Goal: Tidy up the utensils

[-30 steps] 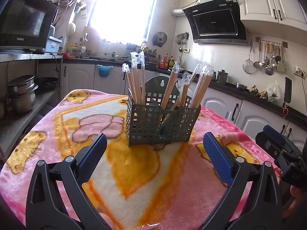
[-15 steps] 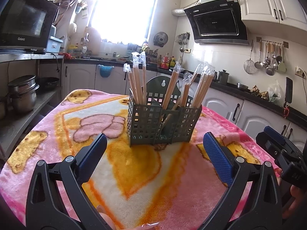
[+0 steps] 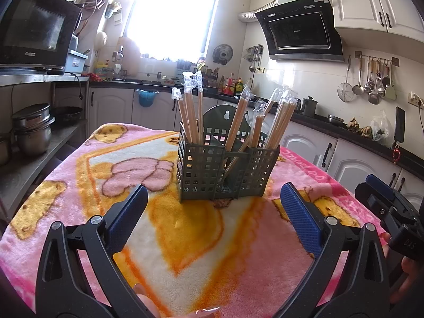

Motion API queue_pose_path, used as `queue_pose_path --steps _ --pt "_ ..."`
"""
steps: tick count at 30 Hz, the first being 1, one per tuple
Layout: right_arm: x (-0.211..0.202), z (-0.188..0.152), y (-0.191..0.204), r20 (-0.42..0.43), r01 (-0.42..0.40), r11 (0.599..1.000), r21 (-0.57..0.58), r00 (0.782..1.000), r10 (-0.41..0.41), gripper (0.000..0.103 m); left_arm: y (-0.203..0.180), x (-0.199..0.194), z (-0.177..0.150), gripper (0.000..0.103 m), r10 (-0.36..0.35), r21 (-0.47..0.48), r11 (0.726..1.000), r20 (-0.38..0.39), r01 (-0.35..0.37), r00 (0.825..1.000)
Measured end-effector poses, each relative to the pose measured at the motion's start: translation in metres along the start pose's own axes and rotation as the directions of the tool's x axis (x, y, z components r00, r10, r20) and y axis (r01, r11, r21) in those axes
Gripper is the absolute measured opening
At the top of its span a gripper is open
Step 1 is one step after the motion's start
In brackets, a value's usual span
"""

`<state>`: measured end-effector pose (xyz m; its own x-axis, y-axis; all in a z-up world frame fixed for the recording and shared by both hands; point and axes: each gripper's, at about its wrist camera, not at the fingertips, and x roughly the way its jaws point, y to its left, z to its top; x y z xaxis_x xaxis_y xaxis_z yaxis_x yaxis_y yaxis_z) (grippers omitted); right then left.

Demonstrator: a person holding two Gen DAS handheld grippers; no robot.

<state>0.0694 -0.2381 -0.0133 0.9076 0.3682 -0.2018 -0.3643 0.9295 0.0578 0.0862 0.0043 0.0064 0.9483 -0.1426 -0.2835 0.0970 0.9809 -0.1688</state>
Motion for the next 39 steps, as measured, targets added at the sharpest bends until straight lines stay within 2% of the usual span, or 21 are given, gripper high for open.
queue_pose_path --steps 23,30,32,35,39 --pt "0.000 0.000 0.001 0.000 -0.002 1.000 0.000 1.000 0.002 0.096 0.003 0.002 -0.003 0.093 -0.008 0.008 1.000 -0.013 0.008 1.000" --pt "0.001 -0.001 0.001 -0.009 0.003 1.000 0.004 1.000 -0.002 0.096 0.005 0.004 -0.002 0.093 0.014 -0.011 1.000 -0.024 -0.014 1.000" --pt "0.002 -0.001 0.000 -0.023 0.015 1.000 0.007 1.000 -0.015 0.096 0.007 0.004 -0.001 0.092 0.044 -0.017 0.999 -0.028 -0.045 0.999" --pt "0.003 -0.001 -0.004 -0.039 0.037 0.999 0.021 0.999 -0.036 0.096 0.010 0.003 0.001 0.093 0.046 -0.034 0.998 -0.045 -0.047 0.998" --pt "0.008 0.001 -0.019 -0.101 0.084 0.994 0.066 0.992 -0.077 0.096 0.023 0.000 0.012 0.093 0.038 -0.101 0.994 -0.096 -0.048 0.995"
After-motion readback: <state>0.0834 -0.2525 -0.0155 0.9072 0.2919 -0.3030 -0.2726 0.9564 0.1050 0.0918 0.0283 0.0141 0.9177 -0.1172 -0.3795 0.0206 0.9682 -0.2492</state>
